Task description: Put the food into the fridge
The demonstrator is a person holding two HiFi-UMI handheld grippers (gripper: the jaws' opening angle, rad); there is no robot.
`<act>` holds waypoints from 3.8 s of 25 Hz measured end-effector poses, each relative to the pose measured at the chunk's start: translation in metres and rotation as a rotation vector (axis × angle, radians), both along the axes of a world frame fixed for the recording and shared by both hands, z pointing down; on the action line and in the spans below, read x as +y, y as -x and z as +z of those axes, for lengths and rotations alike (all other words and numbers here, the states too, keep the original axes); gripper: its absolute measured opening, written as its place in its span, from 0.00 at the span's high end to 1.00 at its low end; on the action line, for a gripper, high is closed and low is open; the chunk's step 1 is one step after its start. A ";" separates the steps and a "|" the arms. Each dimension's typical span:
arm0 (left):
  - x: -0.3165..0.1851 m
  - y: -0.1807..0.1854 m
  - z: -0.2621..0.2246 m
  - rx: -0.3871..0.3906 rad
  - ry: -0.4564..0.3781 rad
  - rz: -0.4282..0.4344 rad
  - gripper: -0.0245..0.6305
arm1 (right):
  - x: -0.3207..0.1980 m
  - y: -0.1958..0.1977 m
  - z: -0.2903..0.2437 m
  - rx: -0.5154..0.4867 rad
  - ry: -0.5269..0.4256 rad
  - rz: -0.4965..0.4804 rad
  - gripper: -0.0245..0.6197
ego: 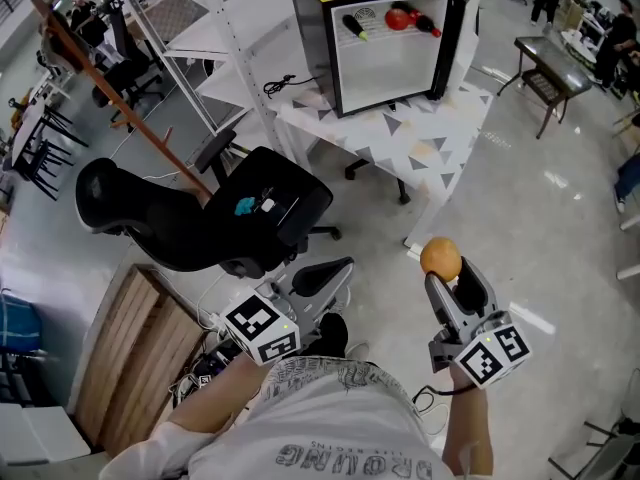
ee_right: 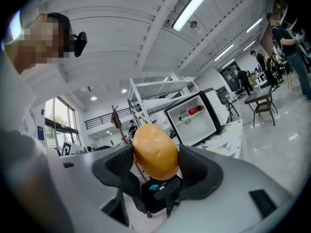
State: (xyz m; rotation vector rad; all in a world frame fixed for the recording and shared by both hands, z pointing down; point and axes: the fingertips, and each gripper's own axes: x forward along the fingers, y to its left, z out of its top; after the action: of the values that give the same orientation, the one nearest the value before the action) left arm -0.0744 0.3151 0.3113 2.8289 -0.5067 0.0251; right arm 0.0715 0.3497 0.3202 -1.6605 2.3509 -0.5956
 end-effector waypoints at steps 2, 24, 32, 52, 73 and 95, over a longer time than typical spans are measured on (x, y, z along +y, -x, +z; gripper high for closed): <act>-0.006 -0.004 0.000 0.003 -0.004 0.001 0.95 | -0.005 -0.004 0.000 0.003 -0.003 -0.001 0.53; -0.145 -0.030 0.024 -0.004 0.020 -0.017 0.95 | -0.138 -0.029 0.029 -0.002 0.047 -0.012 0.53; -0.211 -0.039 0.029 -0.011 0.045 0.003 0.95 | -0.200 -0.038 0.032 -0.007 0.076 0.007 0.53; -0.355 -0.037 0.035 -0.010 0.086 0.028 0.95 | -0.338 -0.038 0.038 0.003 0.129 0.035 0.53; -0.428 -0.013 0.042 0.004 0.094 0.016 0.95 | -0.421 -0.020 0.037 0.065 0.151 0.031 0.53; -0.458 -0.073 0.063 -0.116 0.057 -0.127 0.95 | -0.508 -0.094 0.070 0.141 0.169 -0.132 0.53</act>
State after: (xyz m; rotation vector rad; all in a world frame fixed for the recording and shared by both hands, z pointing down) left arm -0.0011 -0.1429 0.3738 2.7457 -0.6989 0.1763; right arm 0.1651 -0.1584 0.3897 -1.6754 2.5916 -0.7426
